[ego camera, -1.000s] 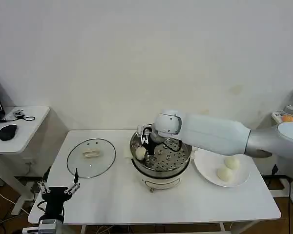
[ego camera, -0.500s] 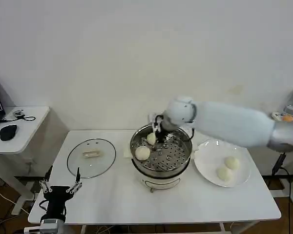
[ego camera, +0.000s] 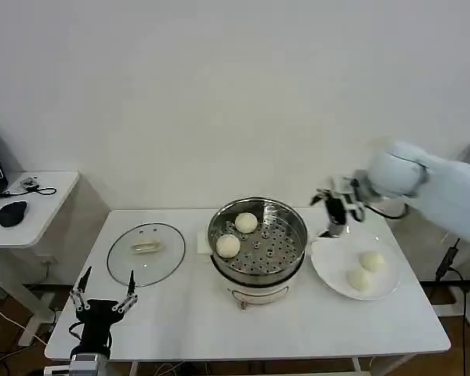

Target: Take steamed baozi put them in steamer then cover it.

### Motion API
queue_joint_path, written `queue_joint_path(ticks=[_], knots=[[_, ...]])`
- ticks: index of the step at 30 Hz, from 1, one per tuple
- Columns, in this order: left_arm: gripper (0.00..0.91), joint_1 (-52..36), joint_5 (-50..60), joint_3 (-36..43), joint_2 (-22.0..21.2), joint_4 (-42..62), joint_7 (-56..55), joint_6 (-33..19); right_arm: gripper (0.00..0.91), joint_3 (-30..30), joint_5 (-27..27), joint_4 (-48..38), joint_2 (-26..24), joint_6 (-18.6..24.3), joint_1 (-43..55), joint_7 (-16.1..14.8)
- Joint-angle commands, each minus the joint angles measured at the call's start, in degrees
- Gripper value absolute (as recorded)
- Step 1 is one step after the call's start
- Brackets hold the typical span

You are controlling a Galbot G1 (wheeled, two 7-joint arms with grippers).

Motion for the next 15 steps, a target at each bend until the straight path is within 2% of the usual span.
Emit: queue_joint_path(ticks=[1, 3, 4, 9, 15], knots=[[0.907, 0.2, 0.5, 0.2, -0.2, 0.2, 0.0, 0.0, 0.907, 19.9, -12.8, -0.7, -10.9, 8.0, -26.6, -1.3], [0.907, 0.3, 0.5, 0.2, -0.1, 0.2, 0.0, 0.0, 0.907, 23.0, -14.4, -1.3, -10.6, 8.6, -30.6, -1.3], [0.907, 0.4, 0.6, 0.1, -0.1, 0.2, 0.0, 0.1, 0.907, 27.0, -15.9, -2.2, -10.3, 9.2, -35.5, -1.1], [0.907, 0.4, 0.7, -0.1, -0.2, 0.7, 0.0, 0.1, 0.907, 33.0, -18.4, -3.7, -8.8, 10.2, -44.3, -1.0], [0.907, 0.9, 1.2, -0.2, -0.6, 1.1, -0.1, -0.4, 0.907, 33.4, -19.8, -8.1, -4.5, 10.4, -45.4, 0.3]])
